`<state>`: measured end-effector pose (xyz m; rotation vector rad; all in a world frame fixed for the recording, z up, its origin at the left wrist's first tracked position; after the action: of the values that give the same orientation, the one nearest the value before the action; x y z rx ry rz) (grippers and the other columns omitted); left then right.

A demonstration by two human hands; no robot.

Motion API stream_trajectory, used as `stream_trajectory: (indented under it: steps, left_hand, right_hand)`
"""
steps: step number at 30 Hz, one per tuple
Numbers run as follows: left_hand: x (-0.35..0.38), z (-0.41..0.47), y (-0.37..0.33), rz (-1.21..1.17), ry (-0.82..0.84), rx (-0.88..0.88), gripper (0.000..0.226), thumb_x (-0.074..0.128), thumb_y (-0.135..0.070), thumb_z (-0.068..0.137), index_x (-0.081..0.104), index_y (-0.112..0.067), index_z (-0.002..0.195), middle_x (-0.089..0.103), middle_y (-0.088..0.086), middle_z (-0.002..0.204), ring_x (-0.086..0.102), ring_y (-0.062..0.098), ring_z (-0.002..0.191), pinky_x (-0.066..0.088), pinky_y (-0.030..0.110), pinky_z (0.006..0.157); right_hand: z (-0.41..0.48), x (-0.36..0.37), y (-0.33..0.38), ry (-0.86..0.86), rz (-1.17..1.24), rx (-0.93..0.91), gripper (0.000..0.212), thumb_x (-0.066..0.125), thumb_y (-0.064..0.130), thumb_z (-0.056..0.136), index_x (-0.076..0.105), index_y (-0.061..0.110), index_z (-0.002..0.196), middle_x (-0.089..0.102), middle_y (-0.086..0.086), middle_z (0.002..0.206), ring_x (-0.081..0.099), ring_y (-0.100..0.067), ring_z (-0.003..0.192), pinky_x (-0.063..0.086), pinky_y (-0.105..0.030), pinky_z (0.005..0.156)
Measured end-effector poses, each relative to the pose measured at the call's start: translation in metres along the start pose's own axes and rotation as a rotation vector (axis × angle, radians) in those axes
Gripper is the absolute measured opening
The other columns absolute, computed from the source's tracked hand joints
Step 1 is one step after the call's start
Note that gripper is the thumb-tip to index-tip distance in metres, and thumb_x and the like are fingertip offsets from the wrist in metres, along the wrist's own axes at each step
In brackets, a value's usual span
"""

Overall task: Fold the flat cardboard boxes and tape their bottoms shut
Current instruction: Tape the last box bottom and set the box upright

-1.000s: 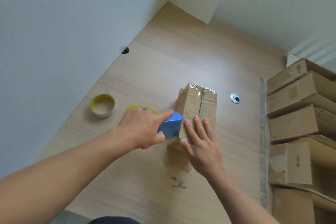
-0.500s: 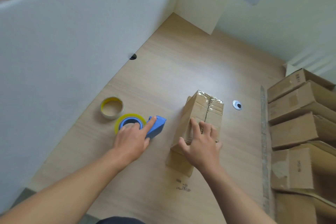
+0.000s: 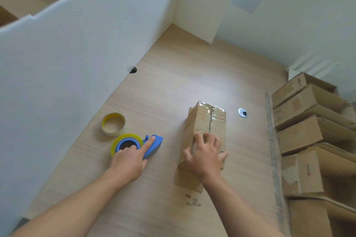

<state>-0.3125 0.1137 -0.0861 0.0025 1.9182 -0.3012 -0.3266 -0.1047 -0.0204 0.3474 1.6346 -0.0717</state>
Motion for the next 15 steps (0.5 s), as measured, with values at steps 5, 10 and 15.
stream_trajectory:
  steps: [5,10,15]
  left_hand:
    - [-0.030,0.008,-0.011,0.080,-0.052,0.021,0.054,0.039,-0.043,0.099,0.028,-0.037,0.151,0.055,0.002,0.123,0.055,0.025,0.112,0.044,0.034,0.087]
    - [-0.071,0.017,-0.042,-0.333,-0.204,0.288,0.049,0.055,-0.039,0.096,0.049,-0.028,0.144,0.050,-0.005,0.138,0.047,0.017,0.128,0.038,0.031,0.106]
    - [-0.086,0.043,-0.093,-0.488,-0.092,0.346,0.056,0.059,-0.036,0.097,0.043,-0.020,0.149,0.047,0.002,0.148,0.040,0.019,0.138,0.029,0.024,0.109]
  right_hand:
    - [-0.022,0.000,-0.032,0.076,-0.057,-0.246,0.056,0.053,0.042,0.087,0.040,0.037,0.141,0.028,0.003,0.147,0.009,-0.020,0.147,0.010,-0.064,0.111]
    - [-0.049,-0.002,-0.071,0.152,-0.022,-0.330,0.059,0.055,0.038,0.089,0.035,0.047,0.145,0.014,0.018,0.160,-0.014,-0.004,0.150,-0.009,-0.060,0.116]
    - [-0.072,-0.005,-0.110,0.163,-0.046,-0.359,0.058,0.048,0.031,0.099,0.027,0.056,0.147,-0.016,0.030,0.155,-0.034,-0.010,0.144,-0.012,-0.052,0.119]
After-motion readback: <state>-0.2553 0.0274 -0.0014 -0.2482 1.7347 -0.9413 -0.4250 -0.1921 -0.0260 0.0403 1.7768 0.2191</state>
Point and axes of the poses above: each hand's wrist, its own z-axis towards the middle knuckle, its own x-axis out of the palm, y = z × x, the point moved 1 cm from there along z, towards the middle knuckle
